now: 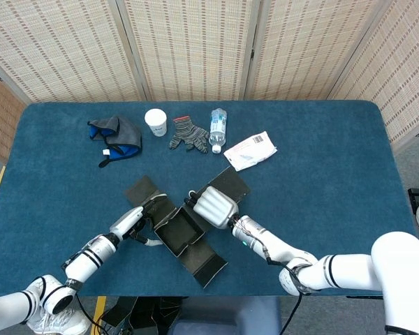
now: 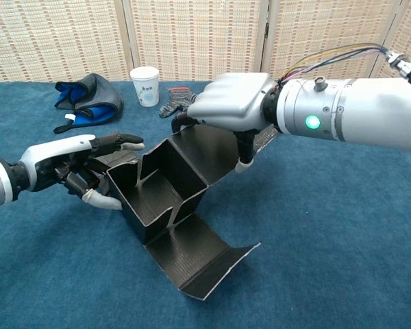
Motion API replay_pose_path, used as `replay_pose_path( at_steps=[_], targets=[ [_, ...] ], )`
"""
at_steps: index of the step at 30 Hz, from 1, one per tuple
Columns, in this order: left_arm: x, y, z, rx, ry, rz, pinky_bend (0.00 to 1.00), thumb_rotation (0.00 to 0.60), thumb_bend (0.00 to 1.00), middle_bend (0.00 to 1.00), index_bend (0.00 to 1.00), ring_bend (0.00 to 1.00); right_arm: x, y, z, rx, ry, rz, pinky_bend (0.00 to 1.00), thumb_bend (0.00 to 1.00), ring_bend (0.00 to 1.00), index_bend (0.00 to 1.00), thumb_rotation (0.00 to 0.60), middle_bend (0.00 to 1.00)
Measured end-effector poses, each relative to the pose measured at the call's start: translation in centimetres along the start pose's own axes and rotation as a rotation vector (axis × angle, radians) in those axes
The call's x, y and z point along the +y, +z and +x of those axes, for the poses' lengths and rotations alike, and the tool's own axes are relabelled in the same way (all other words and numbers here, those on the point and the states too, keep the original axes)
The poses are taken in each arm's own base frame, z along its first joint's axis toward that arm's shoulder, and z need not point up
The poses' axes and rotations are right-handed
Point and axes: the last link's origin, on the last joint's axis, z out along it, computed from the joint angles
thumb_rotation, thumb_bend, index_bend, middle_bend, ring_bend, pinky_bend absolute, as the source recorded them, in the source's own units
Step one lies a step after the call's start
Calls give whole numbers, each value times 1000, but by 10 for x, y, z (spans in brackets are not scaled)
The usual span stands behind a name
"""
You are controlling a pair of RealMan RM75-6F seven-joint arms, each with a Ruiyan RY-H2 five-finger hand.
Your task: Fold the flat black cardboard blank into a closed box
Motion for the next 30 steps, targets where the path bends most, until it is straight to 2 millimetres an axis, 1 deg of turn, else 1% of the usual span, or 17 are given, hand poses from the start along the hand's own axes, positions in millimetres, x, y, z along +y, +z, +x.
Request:
replay_pose_path(
  at_steps=[3,4,6,9,11,14,15,22,30],
  targets=[
    [1,-1,-1,0,-10,-7,889,600,95,0,0,604,0,3,2,8,-42,11,999,103,832,252,600,287],
    [1,-2,-2,0,-15,-10,889,600,95,0,0,624,1,5,2,8,-52,14,999,103,832,252,600,287],
    [1,-2,-3,5,-20,-17,889,600,95,0,0,694,0,7,3,8,-65,19,1000,105,832,252,600,287],
    [-1,-3,-4,14,-27,-27,889,600,95,0,0,676,1,10,5,13,-91,26,1000,106,832,252,600,287],
    [-2,-3,-4,12,-38,-27,889,600,95,0,0,697,1,12,7,17,-106,31,1000,107,832,256,600,287],
    [-4,-3,-5,5,-59,-25,889,600,94,0,0,607,2,15,10,28,-142,43,1000,109,832,273,600,287],
    [-4,-2,-5,3,-64,-25,889,600,94,0,0,601,1,16,11,33,-156,48,1000,109,832,276,600,287],
    [-7,-2,-8,-11,-95,-21,889,600,95,0,0,598,0,25,19,77,-265,86,1000,113,832,278,600,287],
    [-9,-1,-10,-24,-139,-22,889,600,95,0,0,599,-2,32,18,96,-325,104,1000,114,832,279,600,287]
  ],
)
